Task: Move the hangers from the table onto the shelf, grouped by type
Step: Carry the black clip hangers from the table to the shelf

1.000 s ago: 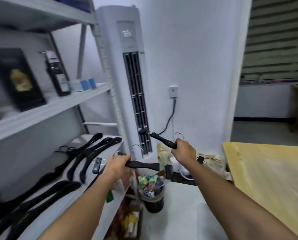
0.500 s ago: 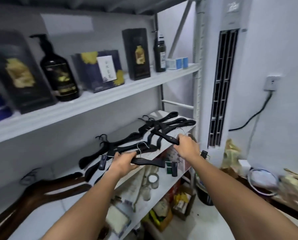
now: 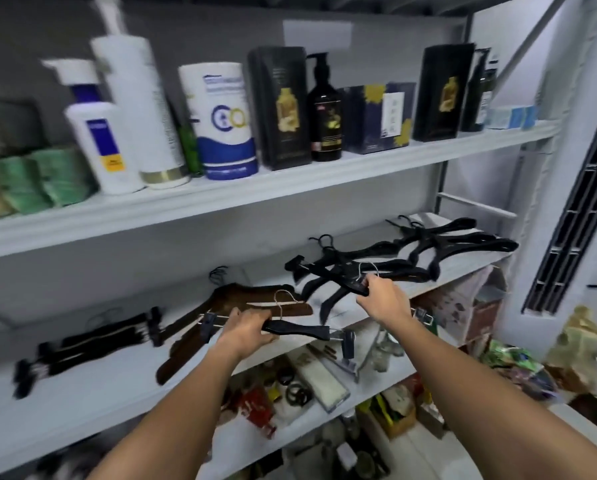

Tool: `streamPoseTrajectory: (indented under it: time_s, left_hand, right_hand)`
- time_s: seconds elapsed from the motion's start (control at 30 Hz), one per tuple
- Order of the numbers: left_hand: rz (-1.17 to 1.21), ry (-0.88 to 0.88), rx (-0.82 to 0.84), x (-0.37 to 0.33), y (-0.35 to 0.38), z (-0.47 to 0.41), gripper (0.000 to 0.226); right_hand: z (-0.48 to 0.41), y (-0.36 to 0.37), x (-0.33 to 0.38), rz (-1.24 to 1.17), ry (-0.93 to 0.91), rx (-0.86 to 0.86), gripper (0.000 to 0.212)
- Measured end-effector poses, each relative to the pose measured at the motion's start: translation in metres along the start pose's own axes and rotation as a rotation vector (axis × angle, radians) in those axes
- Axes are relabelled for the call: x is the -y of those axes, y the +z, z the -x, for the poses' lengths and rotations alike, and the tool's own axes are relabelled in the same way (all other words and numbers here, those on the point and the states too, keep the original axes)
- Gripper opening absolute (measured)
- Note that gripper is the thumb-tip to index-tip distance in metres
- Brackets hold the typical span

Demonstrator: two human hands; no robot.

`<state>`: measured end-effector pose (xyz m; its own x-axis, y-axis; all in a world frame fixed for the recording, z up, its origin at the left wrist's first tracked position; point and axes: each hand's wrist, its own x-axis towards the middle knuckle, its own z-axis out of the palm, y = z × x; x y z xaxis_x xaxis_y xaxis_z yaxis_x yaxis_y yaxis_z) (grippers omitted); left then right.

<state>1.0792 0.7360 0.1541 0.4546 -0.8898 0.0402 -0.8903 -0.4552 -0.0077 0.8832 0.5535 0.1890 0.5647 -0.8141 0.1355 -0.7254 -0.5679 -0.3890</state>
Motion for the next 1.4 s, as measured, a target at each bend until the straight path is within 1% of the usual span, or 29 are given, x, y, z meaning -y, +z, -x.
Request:
streamPoseTrajectory:
  time_s: [0.13,0.27,0.37,0.47,0.57,0.73,0.87,1.0,1.1,1.17,1.27,1.4]
  left_hand:
    - [0.041,-0.080,-0.028,0.056,-0.003,0.047,0.027]
    - [0.113,-0.168,-0.054,0.109,-0.005,0.101,0.017]
    - [0.109,-0.225,-0.052,0.145,-0.004,0.138,0.014]
    - [0.062,-0.290,-0.026,0.181,-0.003,0.171,0.016]
    - [0.064,-0.365,-0.021,0.212,0.002,0.200,0.018]
    - [0.081,-0.463,-0.032,0.248,0.011,0.228,0.020]
    - [0.137,-0.522,-0.051,0.268,0.017,0.229,0.020]
    - [0.162,-0.537,-0.085,0.289,0.025,0.216,0.018]
    - [0.172,-0.541,-0.085,0.306,0.030,0.198,0.016]
    - [0.195,-0.552,-0.070,0.320,0.036,0.184,0.013]
    - [0.207,-0.580,0.000,0.341,0.053,0.165,0.019]
    - [0.258,-0.597,0.040,0.358,0.076,0.143,0.011]
  right_hand:
    - [0.018,0.023,0.056,-0.001,-0.062,0.036,0.020]
    - [0.033,0.046,0.114,0.009,-0.140,0.046,0.026]
    - [0.048,0.063,0.156,-0.008,-0.197,0.069,0.027]
    - [0.063,0.080,0.194,-0.029,-0.270,0.086,0.026]
    - [0.074,0.096,0.227,-0.019,-0.343,0.107,0.024]
    - [0.074,0.112,0.271,0.022,-0.391,0.169,0.025]
    - [0.064,0.125,0.297,0.010,-0.420,0.175,0.023]
    - [0.044,0.141,0.315,-0.002,-0.456,0.190,0.017]
    - [0.020,0.151,0.326,0.037,-0.443,0.196,0.017]
    - [0.002,0.157,0.334,0.046,-0.432,0.202,0.019]
    - [-0.024,0.171,0.346,0.031,-0.455,0.196,0.019]
    - [-0.051,0.194,0.357,0.045,-0.477,0.205,0.021]
